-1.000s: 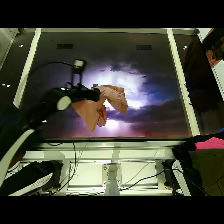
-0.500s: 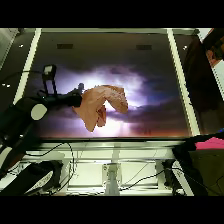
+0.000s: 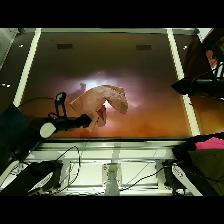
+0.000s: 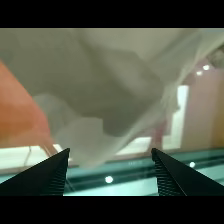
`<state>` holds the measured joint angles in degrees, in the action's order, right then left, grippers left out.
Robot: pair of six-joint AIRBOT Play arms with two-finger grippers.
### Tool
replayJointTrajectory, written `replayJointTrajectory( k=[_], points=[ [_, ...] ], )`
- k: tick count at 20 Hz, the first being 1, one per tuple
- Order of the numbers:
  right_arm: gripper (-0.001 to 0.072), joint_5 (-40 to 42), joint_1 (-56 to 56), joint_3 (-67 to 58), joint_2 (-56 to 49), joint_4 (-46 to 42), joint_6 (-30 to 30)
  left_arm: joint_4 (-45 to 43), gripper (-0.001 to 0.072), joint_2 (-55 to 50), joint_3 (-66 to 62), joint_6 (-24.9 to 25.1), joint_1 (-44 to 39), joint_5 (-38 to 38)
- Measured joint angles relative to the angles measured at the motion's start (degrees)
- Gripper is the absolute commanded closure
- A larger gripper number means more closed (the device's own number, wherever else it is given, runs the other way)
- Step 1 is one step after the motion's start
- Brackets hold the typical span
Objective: Fold the clothes and pants, and hang the long-sleeved shirts on hangers.
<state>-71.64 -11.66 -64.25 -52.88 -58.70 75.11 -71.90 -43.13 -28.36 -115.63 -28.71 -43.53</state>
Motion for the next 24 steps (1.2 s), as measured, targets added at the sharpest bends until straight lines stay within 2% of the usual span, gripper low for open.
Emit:
replayJointTrajectory(
  k=[2, 4, 5, 14, 24],
  points=[
    [0.0356, 1.46, 0.66, 0.92, -0.31, 0.07, -0.13, 0.28, 0.0134, 1.18, 3.63, -1.92, -2.03, 3.17],
    [0.0355, 2.32, 1.01, 1.36, -0.44, 0.07, -0.17, 0.55, 0.0062, 1.79, 6.99, -4.42, -3.78, 5.55],
    [0.0355, 2.49, 1.11, 1.49, -0.52, 0.04, -0.17, 0.61, 0.0050, 1.97, 8.52, -5.55, -4.42, 6.93],
    [0.0359, 4.63, 1.36, 1.84, -0.59, 0.02, -0.24, 0.90, 0.0051, 2.29, 16.26, -13.03, -5.88, 24.74],
    [0.0359, 5.60, 1.36, 1.84, -0.59, 0.04, -0.24, 1.79, 0.0052, 1.18, 18.49, -16.22, -6.38, 29.57]
  ],
)
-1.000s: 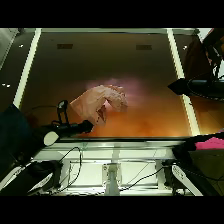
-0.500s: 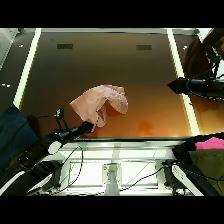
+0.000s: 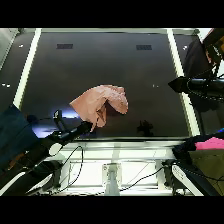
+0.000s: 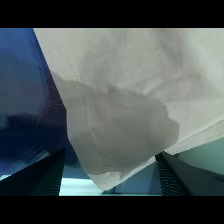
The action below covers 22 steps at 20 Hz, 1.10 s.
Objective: Fold the clothes and pants, and hang the long-sleeved shirts on hangers.
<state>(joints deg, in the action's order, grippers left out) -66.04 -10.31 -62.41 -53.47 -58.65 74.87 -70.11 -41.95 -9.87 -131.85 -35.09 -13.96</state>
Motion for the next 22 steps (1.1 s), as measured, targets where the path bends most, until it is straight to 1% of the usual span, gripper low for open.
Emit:
replayJointTrajectory(
  k=[1, 2, 3, 4, 5, 6, 7, 8, 9, 15, 19, 22],
  points=[
    [0.0360, 0.04, 0.00, 0.00, 0.00, 0.00, 0.02, 0.66, 0.0059, -0.96, 0.04, 0.00, -0.61, 0.90],
    [0.0360, 0.07, 0.00, 0.00, 0.00, 0.00, 0.02, 1.60, 0.0082, -2.16, 0.07, -0.04, -1.53, 2.45],
    [0.0360, 0.09, 0.00, 0.00, 0.00, 0.00, 0.00, 2.51, 0.0237, -3.34, 0.09, -0.07, -2.60, 4.61],
    [0.0360, 0.07, 0.00, 0.00, 0.00, 0.00, 0.02, 3.26, 0.0409, -4.33, 0.09, -0.20, -3.54, 7.13],
    [0.0360, 0.07, 0.00, 0.00, 0.00, 0.00, 0.02, 4.09, 0.0531, -5.25, 0.09, -0.20, -4.37, 9.92],
    [0.0360, 0.09, 0.00, 0.00, 0.00, 0.00, 0.02, 4.55, 0.0590, -5.88, 0.09, -0.20, -4.94, 12.00],
    [0.0360, 0.11, 0.00, 0.00, 0.00, 0.00, 0.02, 4.96, 0.0591, -6.34, 0.07, -0.20, -5.20, 13.88],
    [0.0360, 0.11, 0.00, 0.00, 0.00, 0.00, 0.02, 5.53, 0.0658, -6.71, 0.07, -0.20, -5.35, 15.30],
    [0.0360, 0.13, 0.00, 0.00, 0.00, -0.02, 0.02, 5.77, 0.0688, -6.95, 0.09, -0.24, -5.49, 16.61],
    [0.0362, 0.11, 0.00, 0.02, 0.00, -0.02, 0.02, 6.27, 0.0689, -6.01, 0.09, -2.43, -5.70, 23.45],
    [0.0362, -0.55, 0.35, 1.29, -0.04, -0.07, -0.02, 6.14, 0.0690, -0.44, -0.04, -2.08, -5.44, 26.47],
    [0.0362, -0.70, 2.23, 5.35, -0.24, 0.28, 0.00, 5.90, 0.0691, 5.01, -0.48, -1.14, -5.03, 27.36]
  ],
)
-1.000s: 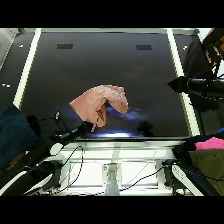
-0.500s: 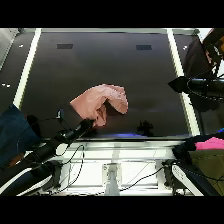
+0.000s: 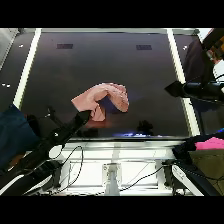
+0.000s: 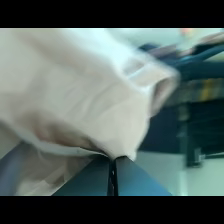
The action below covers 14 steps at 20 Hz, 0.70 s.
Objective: Fold the clothes and pants, and hang the long-sleeved shirts on hangers.
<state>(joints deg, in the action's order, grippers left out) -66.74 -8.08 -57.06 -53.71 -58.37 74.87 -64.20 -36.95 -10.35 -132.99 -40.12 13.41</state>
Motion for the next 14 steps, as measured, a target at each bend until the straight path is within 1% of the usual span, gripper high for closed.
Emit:
replayJointTrajectory(
  k=[3, 7, 9, 11, 14],
  points=[
    [0.0361, 2.43, 3.52, 5.73, -0.87, 1.88, 0.00, -0.15, 0.0691, 5.57, -1.01, 2.80, 0.17, 0.17],
    [0.0355, 10.69, 9.27, 12.00, -4.02, 7.63, 0.37, -0.20, 0.0691, 11.65, -2.97, 5.51, 0.28, -0.66],
    [0.0249, 15.02, 12.02, 13.46, -6.82, 10.27, 0.81, -0.22, 0.0691, 14.19, -3.72, 6.82, 0.31, -1.22],
    [0.0248, 18.80, 13.94, 14.23, -10.19, 13.05, 1.88, -0.24, 0.0692, 16.44, -4.15, 8.28, 0.31, -3.06],
    [0.0248, 21.55, 15.63, 14.78, -15.65, 17.99, 2.80, -0.31, 0.0690, 18.73, -4.44, 10.45, 0.33, -8.76]
  ],
)
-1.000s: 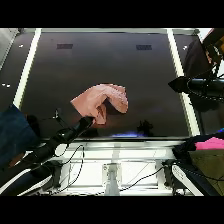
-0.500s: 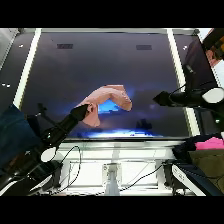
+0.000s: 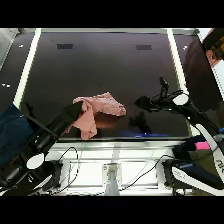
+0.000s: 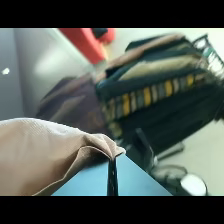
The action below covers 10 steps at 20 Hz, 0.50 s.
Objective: Fold the clothes and pants, and hang the long-sleeved shirts on hangers.
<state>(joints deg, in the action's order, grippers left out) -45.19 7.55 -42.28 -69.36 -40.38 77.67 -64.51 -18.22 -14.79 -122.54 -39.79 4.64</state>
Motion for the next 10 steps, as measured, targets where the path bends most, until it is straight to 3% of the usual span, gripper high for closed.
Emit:
replayJointTrajectory(
  k=[4, 10],
  points=[
    [0.0249, 0.26, 2.36, 0.24, -6.36, 3.58, -0.13, -0.33, 0.0690, 1.01, -0.15, 1.29, 0.00, -6.25],
    [0.0249, 1.81, 4.85, -0.61, -12.55, 6.10, -0.96, -2.71, 0.0690, 1.36, -0.15, 1.81, 1.03, -9.27]
  ],
)
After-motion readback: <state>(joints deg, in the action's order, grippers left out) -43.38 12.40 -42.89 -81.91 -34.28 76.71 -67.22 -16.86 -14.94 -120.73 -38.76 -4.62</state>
